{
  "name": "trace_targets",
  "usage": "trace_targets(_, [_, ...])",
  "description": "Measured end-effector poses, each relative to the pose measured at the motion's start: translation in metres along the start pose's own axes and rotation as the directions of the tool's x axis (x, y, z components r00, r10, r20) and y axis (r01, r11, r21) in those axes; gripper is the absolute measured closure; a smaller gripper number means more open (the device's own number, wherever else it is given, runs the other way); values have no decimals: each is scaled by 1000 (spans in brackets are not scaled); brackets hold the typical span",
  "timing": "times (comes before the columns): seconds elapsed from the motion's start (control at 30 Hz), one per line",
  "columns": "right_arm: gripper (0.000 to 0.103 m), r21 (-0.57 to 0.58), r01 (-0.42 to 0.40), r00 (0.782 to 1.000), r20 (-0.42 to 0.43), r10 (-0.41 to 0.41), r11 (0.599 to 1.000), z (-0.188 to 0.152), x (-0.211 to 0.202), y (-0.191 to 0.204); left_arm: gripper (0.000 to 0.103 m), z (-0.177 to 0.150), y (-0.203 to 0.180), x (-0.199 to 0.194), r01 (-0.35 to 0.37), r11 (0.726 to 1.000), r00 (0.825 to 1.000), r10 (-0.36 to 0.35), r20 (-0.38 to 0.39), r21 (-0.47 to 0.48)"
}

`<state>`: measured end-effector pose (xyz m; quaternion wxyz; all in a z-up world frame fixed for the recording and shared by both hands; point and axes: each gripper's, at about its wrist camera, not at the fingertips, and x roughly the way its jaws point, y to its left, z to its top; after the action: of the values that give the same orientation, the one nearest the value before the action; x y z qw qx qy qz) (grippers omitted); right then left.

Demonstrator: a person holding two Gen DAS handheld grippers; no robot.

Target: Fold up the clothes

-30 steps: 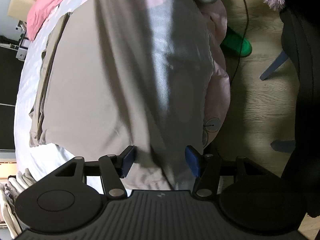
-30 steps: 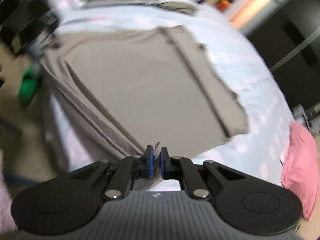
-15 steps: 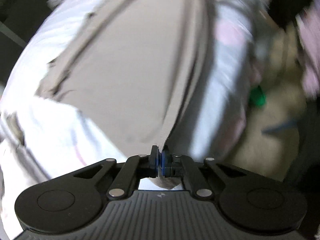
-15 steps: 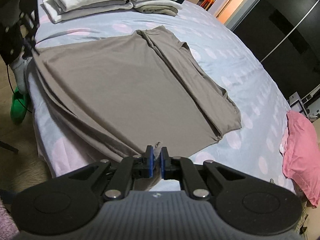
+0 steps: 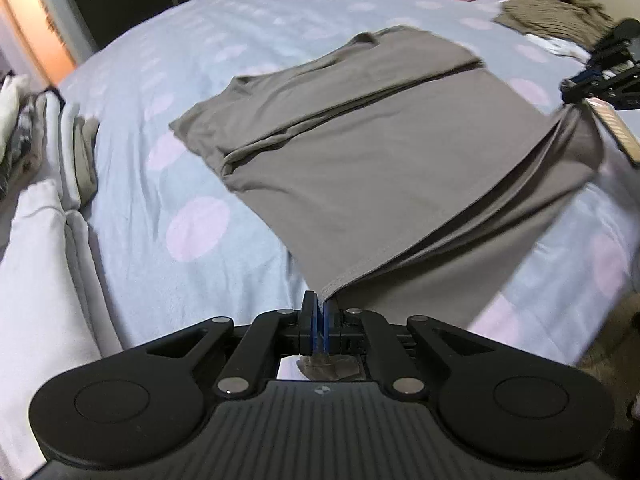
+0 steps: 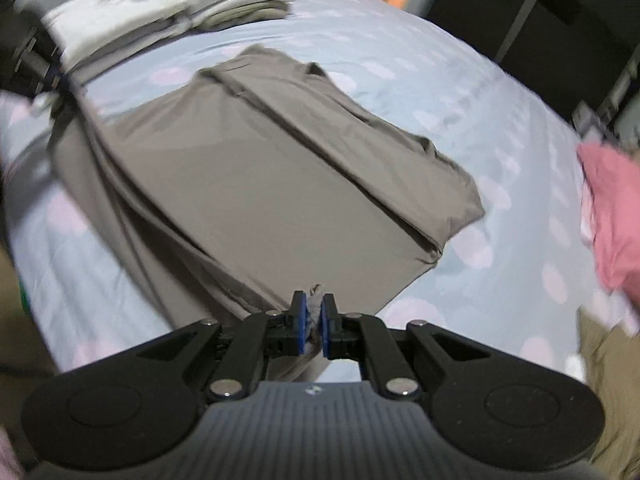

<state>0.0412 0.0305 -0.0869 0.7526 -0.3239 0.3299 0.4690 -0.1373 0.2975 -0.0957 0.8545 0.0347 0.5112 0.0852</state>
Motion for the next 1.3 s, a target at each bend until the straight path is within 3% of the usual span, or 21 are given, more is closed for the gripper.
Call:
trace_targets(0.1, [93,171,-27,999,-23,32,985,6,22,-26,102,2,8,15,3,999,1000,-4,-21,-33])
trace_targets(0.23, [86,369,-47,999,-5,53,928,8,37,-58,102,7,11,30,7,998,999,-10,-49,-61])
trace_targets(0.37, [79,468,-72,997,30,65,881,9,36,-83,102,13,20,44,28,993,996,-37,-82,-114])
trace_targets(0.63, [78,443,-132,987,-26,159,887,-3,53,-90,101,16,28,53,55,986,991,-73,-110,-158])
trace_targets(0.83, [76,443,-139,979,-73,190,886,-16,67,-78,101,12,30,48,77,988,993,-88,-77,-135])
trace_targets(0.87, [76,430,-135,980,-71,183,892,-16,67,-75,96,11,30,46,82,988,994,-91,-68,-128])
trace_targets(0.93, [97,393,-123,984,-70,163,911,-15,65,-70,84,8,31,40,88,990,995,-93,-47,-108])
trace_targets(1.0, [97,374,-110,988,-63,143,921,-13,59,-68,67,5,32,32,94,992,995,-96,-20,-87])
trace_targets(1.07, [97,385,-99,990,-54,129,918,-13,53,-72,61,2,34,25,100,992,995,-100,3,-74])
trace_targets(1.3, [97,419,-69,994,-48,98,905,-21,46,-78,57,-5,36,14,130,990,991,-129,31,-55])
